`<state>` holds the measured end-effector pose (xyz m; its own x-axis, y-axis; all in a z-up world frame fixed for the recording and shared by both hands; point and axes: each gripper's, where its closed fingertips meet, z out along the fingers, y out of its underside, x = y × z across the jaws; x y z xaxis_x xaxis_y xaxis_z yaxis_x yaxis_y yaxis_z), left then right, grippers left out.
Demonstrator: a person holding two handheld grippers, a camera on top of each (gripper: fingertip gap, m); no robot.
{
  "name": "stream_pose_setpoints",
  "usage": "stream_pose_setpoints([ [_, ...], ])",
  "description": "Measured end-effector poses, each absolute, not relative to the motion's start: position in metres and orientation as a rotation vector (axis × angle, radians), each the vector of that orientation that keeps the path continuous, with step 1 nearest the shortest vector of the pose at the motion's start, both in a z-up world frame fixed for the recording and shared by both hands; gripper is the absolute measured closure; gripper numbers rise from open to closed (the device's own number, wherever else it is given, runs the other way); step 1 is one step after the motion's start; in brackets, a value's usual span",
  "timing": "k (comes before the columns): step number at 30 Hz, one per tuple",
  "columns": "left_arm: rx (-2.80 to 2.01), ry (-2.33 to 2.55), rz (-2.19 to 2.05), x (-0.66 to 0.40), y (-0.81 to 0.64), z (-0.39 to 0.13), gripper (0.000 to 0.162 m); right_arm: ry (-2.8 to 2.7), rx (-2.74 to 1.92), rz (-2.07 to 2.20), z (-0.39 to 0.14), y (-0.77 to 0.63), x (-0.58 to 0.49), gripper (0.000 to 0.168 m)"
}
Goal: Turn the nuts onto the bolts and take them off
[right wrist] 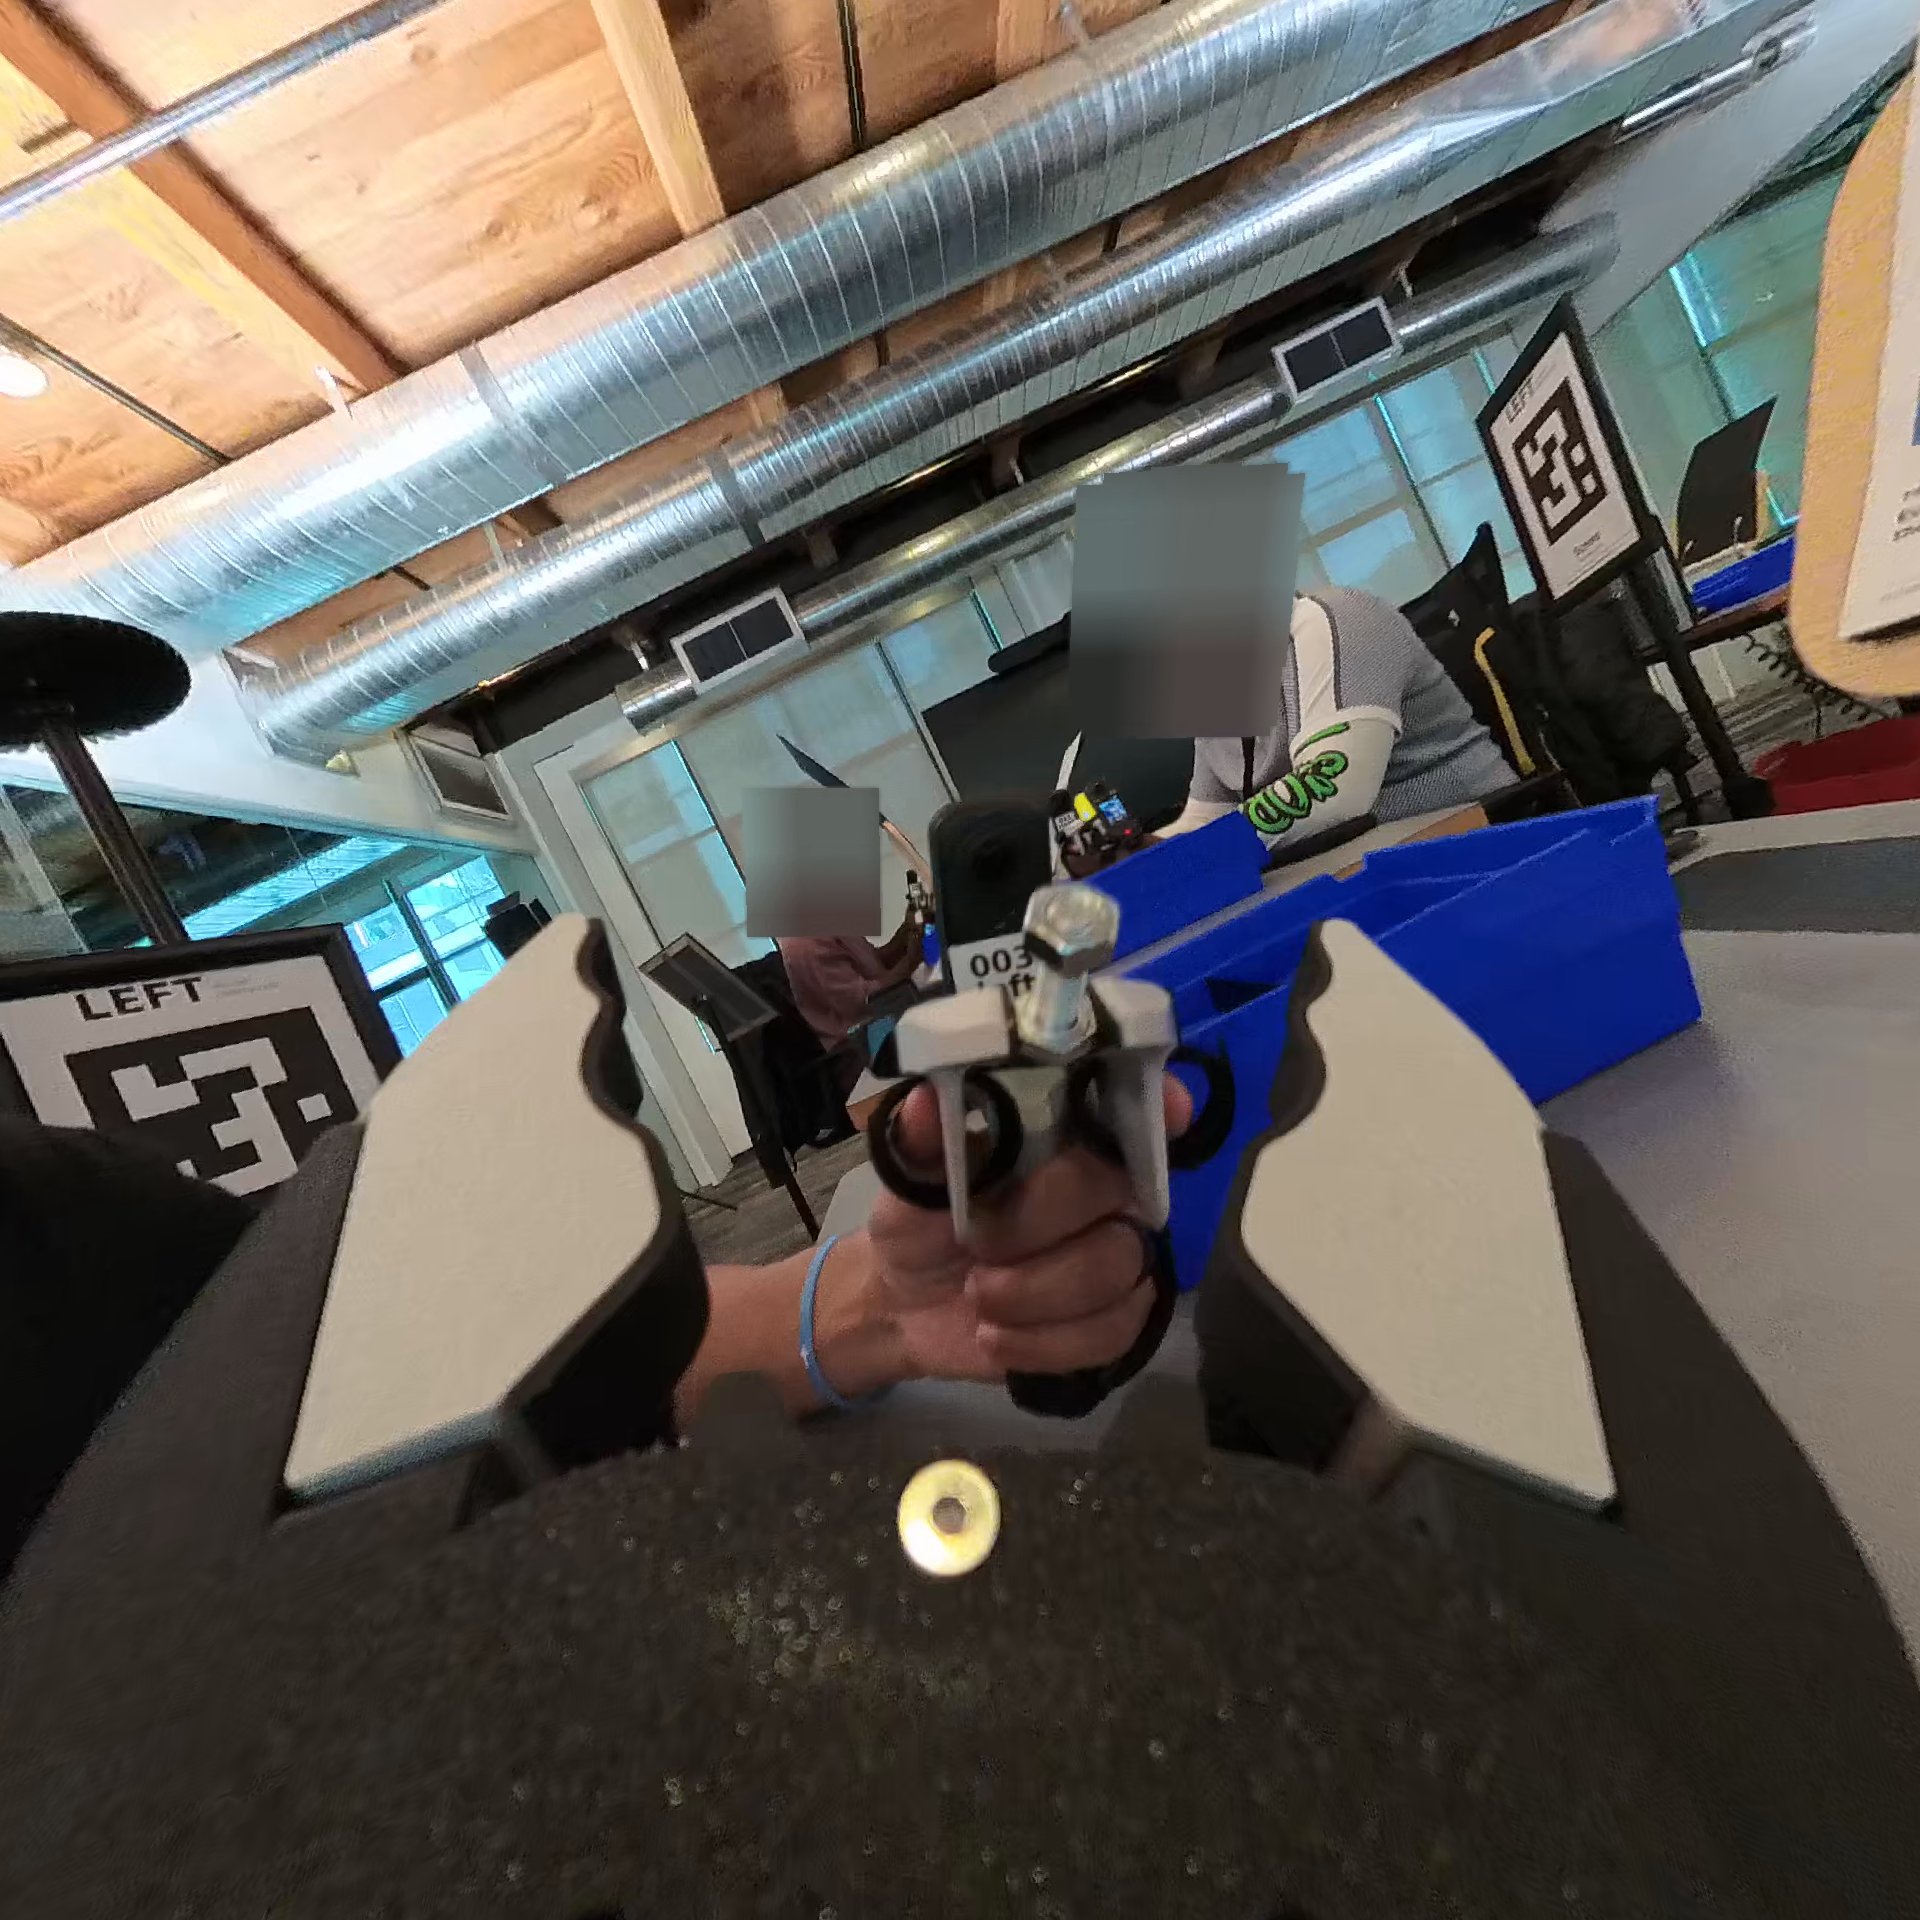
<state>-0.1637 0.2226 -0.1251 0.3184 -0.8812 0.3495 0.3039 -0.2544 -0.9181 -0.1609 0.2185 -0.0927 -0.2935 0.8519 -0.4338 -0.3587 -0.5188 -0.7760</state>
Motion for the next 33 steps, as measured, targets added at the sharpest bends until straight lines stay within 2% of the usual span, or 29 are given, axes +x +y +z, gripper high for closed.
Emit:
stream_pose_setpoints([
  [10, -1.394, 0.632, -1.3, -0.144, 0.214, -0.132, 0.145, -0.789, -1.029, 1.996, -0.078, 0.191, -0.189, 0.047],
  [23, -1.393, 0.58, -1.257, -0.159, 0.222, -0.126, 0.145, -0.79, -1.08, 1.923, -0.091, 0.179, -0.157, 0.049],
  [33, -1.381, 0.59, -1.261, -0.16, 0.219, -0.123, 0.145, -0.718, -1.082, 1.854, -0.082, 0.196, -0.138, 0.049],
])
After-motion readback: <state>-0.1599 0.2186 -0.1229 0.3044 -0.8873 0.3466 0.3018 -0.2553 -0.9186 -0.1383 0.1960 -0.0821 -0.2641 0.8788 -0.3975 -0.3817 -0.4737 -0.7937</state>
